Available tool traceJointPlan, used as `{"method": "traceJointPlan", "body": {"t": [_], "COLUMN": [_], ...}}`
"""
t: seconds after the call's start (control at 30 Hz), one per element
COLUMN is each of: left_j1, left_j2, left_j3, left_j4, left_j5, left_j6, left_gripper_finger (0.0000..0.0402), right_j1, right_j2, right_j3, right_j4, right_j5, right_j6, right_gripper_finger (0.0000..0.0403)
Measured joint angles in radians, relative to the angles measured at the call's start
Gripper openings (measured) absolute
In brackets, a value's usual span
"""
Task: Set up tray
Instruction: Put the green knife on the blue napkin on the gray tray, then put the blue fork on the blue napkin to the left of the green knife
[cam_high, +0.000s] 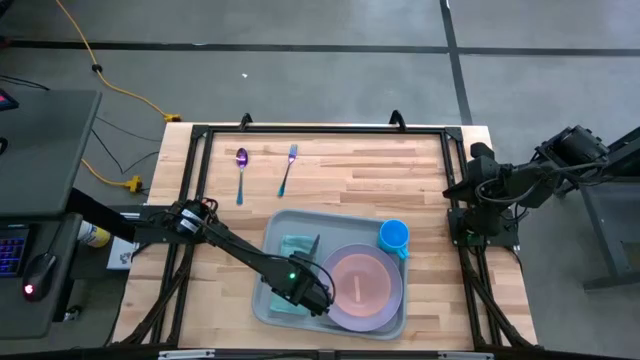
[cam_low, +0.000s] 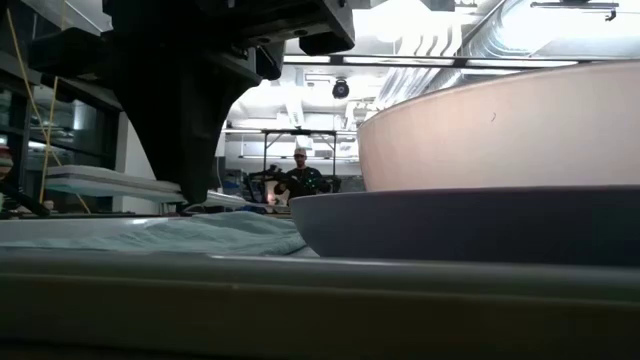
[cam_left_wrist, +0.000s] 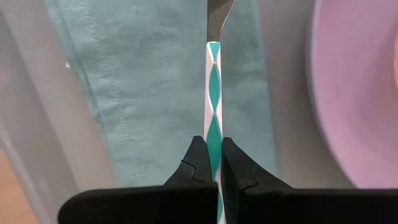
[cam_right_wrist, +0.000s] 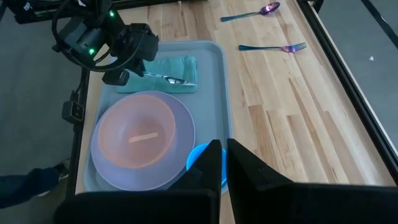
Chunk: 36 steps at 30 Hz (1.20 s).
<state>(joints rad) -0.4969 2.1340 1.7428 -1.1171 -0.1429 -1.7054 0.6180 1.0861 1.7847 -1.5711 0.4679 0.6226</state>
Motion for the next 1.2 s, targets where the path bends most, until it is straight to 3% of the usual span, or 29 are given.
{"method": "traceJointPlan", "body": {"t": [0.8,1.07,1.2], "left_j1": [0.006,0.006,0.006], "left_j2": [0.068,0.068,0.068], "left_j3": [-0.001,-0.001,-0.001], "left_j4": [0.084,0.098,0.098], "left_j5": [0.031,0.021,0.018], "left_j6": [0.001,0.004,0.005], "left_gripper_finger": [0.0027,0.0144,0.0165], "right_j1": [0.000,0.000,0.000], "right_j2": [-0.001,-0.001,-0.001], "right_j3": [0.000,0.000,0.000], "right_j4": [0.000,0.000,0.000], "right_j5": [-0.007,-0.007,-0.012], "right_j6": [-0.022,-0.035,-0.041], "right_gripper_finger": [0.0000,0.0000,0.0000]}}
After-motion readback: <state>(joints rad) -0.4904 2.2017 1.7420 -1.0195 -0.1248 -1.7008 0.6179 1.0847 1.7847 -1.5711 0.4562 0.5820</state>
